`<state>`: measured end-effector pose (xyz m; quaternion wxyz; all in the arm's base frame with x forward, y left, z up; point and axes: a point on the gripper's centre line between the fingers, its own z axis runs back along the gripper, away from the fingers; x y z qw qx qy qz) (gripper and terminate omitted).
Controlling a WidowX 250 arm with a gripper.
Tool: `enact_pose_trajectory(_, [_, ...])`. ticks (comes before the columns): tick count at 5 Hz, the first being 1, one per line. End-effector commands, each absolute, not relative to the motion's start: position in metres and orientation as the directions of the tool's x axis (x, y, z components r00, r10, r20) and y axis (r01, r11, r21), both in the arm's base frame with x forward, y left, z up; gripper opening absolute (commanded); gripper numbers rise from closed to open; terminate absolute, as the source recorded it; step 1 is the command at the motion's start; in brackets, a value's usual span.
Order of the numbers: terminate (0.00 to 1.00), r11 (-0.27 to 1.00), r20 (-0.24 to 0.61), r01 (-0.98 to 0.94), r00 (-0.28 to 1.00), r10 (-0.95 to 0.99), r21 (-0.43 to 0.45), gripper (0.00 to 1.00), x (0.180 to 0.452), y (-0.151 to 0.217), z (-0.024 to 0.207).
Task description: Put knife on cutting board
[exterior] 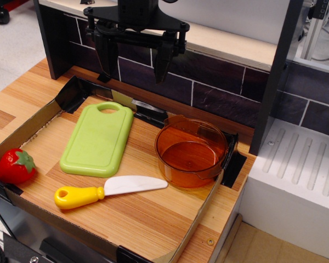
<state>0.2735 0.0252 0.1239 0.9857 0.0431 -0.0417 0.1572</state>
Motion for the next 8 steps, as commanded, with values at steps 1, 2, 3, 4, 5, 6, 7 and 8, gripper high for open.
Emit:
enact_pose_trajectory(1, [0.0,0.947,0.096,-0.314,0.947,0.306,0.072,1.0,0.274,0.025,0.124])
enact_pose_trajectory(2, [0.0,0.985,0.121,-0.155,0.982,0.144,0.078,1.0,0.262,0.027,0.124])
enact_pose_trajectory(3, [0.0,0.998,0.124,-0.004,0.992,-0.004,0.06,1.0,0.251,0.03,0.13])
enact_pose_trajectory(4, [0.0,0.979,0.122,0.2,0.971,-0.204,0.048,1.0,0.236,0.036,0.133])
enact_pose_trajectory(5, [0.0,0.924,0.068,0.383,0.922,-0.381,-0.014,1.0,0.221,0.047,0.123])
enact_pose_trajectory(6, [0.0,0.888,0.008,0.459,0.888,-0.459,-0.039,1.0,0.206,0.053,0.11])
enact_pose_trajectory(7, [0.0,0.879,-0.002,0.474,0.88,-0.474,-0.047,1.0,0.196,0.057,0.093])
enact_pose_trajectory(8, [0.0,0.88,0.028,0.473,0.881,-0.472,-0.055,1.0,0.19,0.06,0.076])
